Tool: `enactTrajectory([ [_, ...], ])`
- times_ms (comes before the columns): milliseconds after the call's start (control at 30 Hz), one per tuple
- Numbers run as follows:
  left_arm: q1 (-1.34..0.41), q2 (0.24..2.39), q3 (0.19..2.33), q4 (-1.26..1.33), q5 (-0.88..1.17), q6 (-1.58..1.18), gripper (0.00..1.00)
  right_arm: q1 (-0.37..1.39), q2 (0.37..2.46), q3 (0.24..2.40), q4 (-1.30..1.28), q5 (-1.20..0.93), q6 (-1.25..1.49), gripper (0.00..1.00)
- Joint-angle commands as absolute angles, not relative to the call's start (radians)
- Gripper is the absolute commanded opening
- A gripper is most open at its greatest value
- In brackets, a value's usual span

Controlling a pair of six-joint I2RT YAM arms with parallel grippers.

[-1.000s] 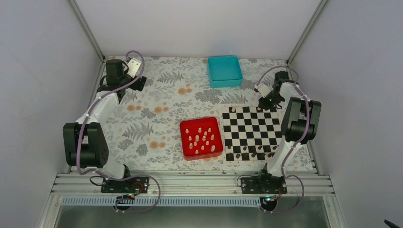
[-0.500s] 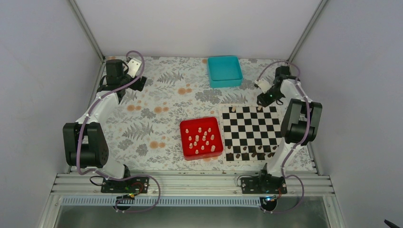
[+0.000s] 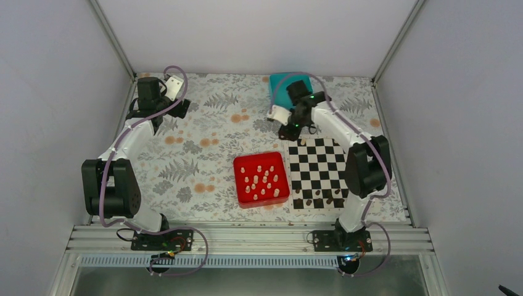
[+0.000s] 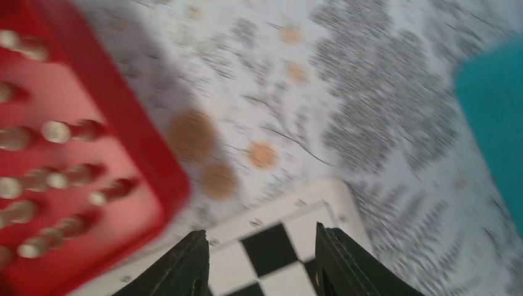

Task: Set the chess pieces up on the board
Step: Pick up the chess piece from the storage box.

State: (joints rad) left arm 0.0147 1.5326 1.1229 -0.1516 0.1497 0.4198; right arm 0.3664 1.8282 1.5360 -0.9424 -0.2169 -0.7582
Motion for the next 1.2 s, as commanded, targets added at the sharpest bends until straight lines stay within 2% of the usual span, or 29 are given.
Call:
enactTrajectory([
  [0, 0.013, 1.529, 1.114, -0.138, 0.147, 0.434, 1.0, 0.481, 1.853, 1.565, -1.014, -0.225, -0.721, 0.45],
  [367, 0.011, 1.531, 1.118, -0.143, 0.154, 0.434, 1.0, 0.671, 1.913, 1.497, -0.969, -0.277, -0.69, 0.43],
  [1167, 0.012, 1.537, 1.112, -0.139, 0.157, 0.439, 1.0, 0.731, 2.003, 1.429, -0.897, -0.295, -0.675, 0.41],
])
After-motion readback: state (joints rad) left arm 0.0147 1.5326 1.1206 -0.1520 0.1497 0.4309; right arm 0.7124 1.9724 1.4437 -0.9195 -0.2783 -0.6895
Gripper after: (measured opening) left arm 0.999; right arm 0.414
